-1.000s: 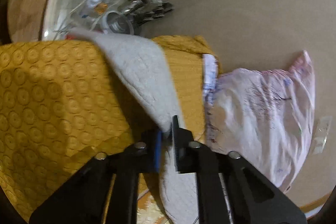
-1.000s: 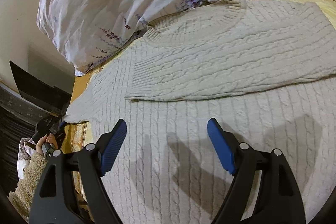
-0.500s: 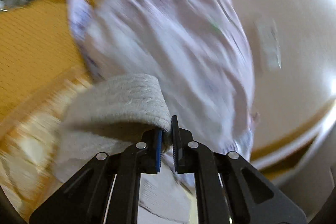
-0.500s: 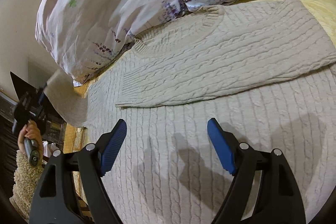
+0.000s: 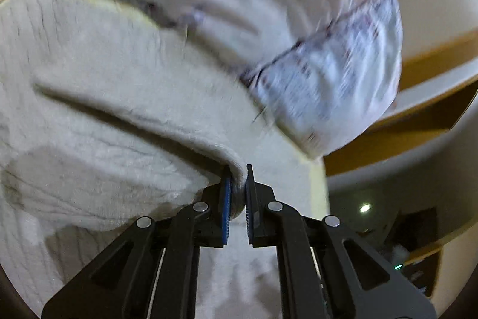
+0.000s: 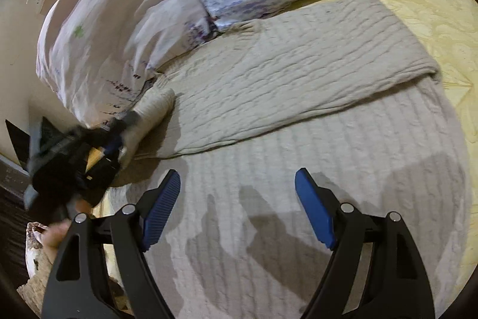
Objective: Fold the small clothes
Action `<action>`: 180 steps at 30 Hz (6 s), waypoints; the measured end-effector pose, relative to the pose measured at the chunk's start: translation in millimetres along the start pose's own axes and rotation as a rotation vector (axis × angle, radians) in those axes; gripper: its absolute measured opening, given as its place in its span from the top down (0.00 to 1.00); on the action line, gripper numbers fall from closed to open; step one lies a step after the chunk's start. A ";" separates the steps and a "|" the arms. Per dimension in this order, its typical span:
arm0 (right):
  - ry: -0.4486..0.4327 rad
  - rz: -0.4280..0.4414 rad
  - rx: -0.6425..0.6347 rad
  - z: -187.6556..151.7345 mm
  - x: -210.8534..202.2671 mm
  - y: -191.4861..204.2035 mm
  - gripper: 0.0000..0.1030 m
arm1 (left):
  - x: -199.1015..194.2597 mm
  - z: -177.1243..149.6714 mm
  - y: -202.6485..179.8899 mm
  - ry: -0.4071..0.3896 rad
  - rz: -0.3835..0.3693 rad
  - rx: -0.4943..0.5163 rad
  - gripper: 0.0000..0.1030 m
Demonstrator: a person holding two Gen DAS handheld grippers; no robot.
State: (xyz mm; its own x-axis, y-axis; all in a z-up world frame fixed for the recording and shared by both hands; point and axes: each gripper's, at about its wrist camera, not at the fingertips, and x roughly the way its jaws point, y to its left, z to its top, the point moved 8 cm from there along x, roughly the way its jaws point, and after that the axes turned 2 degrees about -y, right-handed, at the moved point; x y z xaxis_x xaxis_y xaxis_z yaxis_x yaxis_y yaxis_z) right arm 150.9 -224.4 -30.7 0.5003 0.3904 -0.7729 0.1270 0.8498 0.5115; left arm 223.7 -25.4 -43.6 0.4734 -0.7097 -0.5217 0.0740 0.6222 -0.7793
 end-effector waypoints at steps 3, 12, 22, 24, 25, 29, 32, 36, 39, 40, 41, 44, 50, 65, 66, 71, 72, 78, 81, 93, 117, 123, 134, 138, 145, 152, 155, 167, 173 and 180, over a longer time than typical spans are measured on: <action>-0.013 -0.015 -0.033 6.0 -3.3 0.8 0.23 | -0.2 -11.4 9.9 0.044 0.028 0.006 0.88; -0.074 0.048 -0.405 34.4 7.7 97.2 0.38 | -103.7 33.3 21.3 -0.171 0.000 0.022 0.27; 0.019 -0.023 -0.883 -12.8 90.8 197.0 0.44 | -110.7 36.9 113.9 -0.167 0.130 -0.199 0.28; 0.039 -0.092 -0.926 -17.8 108.4 193.3 0.50 | -112.3 33.7 116.3 -0.174 0.131 -0.200 0.28; 0.047 -0.108 -0.931 -19.2 112.9 189.9 0.54 | -110.4 34.0 115.8 -0.173 0.137 -0.196 0.28; 0.009 -0.149 -0.882 -10.1 115.7 175.1 0.89 | -107.5 34.9 115.4 -0.163 0.152 -0.180 0.28; -0.080 -0.136 -0.733 13.7 92.1 160.0 0.91 | -104.8 36.5 116.1 -0.161 0.160 -0.179 0.28; -0.222 -0.114 -0.404 47.4 48.3 105.2 0.92 | -102.0 36.0 114.0 -0.150 0.184 -0.162 0.28; -0.197 -0.124 -0.147 42.9 43.6 44.8 0.91 | -97.5 36.2 111.1 -0.146 0.203 -0.149 0.28; -0.159 -0.119 -0.107 37.5 49.7 32.2 0.91 | -96.5 35.8 110.6 -0.144 0.211 -0.140 0.27; -0.109 -0.105 -0.065 29.0 57.7 19.3 0.91 | -96.2 35.7 110.5 -0.143 0.214 -0.130 0.27; -0.083 -0.024 0.019 20.8 57.3 6.7 0.82 | -95.0 35.7 111.0 -0.141 0.222 -0.116 0.26; -0.115 -0.008 0.113 37.7 41.2 -15.0 0.62 | -93.5 35.6 111.1 -0.144 0.226 -0.102 0.23; -0.201 -0.153 0.042 73.8 30.5 -34.7 0.93 | -91.2 29.3 103.3 -0.119 0.172 -0.112 0.22; -0.176 -0.174 0.054 69.9 35.0 -42.2 0.93 | -89.6 28.2 102.0 -0.116 0.175 -0.105 0.22; -0.122 -0.207 0.015 63.8 42.8 -46.7 0.81 | -92.1 25.3 94.0 -0.106 0.177 -0.076 0.22; -0.122 -0.194 0.019 65.4 39.3 -47.3 0.70 | -94.7 24.2 92.6 -0.105 0.172 -0.070 0.22; -0.150 -0.092 0.063 69.1 -13.2 -74.7 0.47 | -125.6 8.2 86.0 -0.084 0.184 0.018 0.22; -0.107 -0.073 0.093 57.5 -38.8 -105.0 0.46 | -145.8 -6.7 92.8 -0.060 0.196 0.037 0.23; 0.066 0.033 0.241 -16.9 -75.0 -169.1 0.46 | -168.0 -75.6 110.2 0.041 0.161 -0.036 0.23; 0.484 0.403 0.177 -143.8 -98.0 -118.6 0.75 | -168.6 -192.9 76.0 0.220 0.009 -0.128 0.48; 0.438 0.383 0.082 -133.8 -98.3 -104.1 0.92 | -167.0 -192.6 75.6 0.243 0.041 -0.105 0.74; 0.173 0.330 -0.103 -56.8 -108.8 -78.4 0.93 | -185.2 -132.8 63.9 0.107 -0.016 -0.066 0.89; 0.071 0.314 -0.121 -25.0 -114.3 -76.3 0.93 | -188.4 -105.5 57.8 0.035 -0.039 -0.055 0.91; -0.071 0.340 -0.104 21.3 -121.5 -64.5 0.93 | -197.0 -46.0 39.8 -0.126 -0.116 -0.022 0.92; -0.164 0.366 -0.077 53.0 -125.1 -59.3 0.93 | -195.4 1.6 23.3 -0.197 -0.146 0.034 0.92; -0.184 0.370 -0.083 64.5 -123.8 -55.2 0.93 | -192.6 17.6 18.7 -0.226 -0.156 0.050 0.98; -0.184 0.377 -0.086 93.2 -96.1 -42.5 0.93 | -144.4 31.4 49.5 -0.040 -0.056 -0.027 0.91; -0.159 0.374 -0.046 95.2 -83.5 -51.2 0.93 | -133.2 24.8 61.3 0.016 0.012 -0.009 0.41; -0.148 0.374 -0.033 95.8 -76.3 -54.8 0.93 | -106.6 15.2 60.9 0.104 0.091 0.086 0.52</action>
State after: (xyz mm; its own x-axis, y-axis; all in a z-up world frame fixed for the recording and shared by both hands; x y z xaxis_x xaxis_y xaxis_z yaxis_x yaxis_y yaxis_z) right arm 187.9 -334.6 36.2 0.6248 0.6220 -0.4720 -0.1136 0.6705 0.7332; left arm 191.1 93.2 -30.2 0.3880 -0.6767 -0.6257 0.1116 0.7084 -0.6969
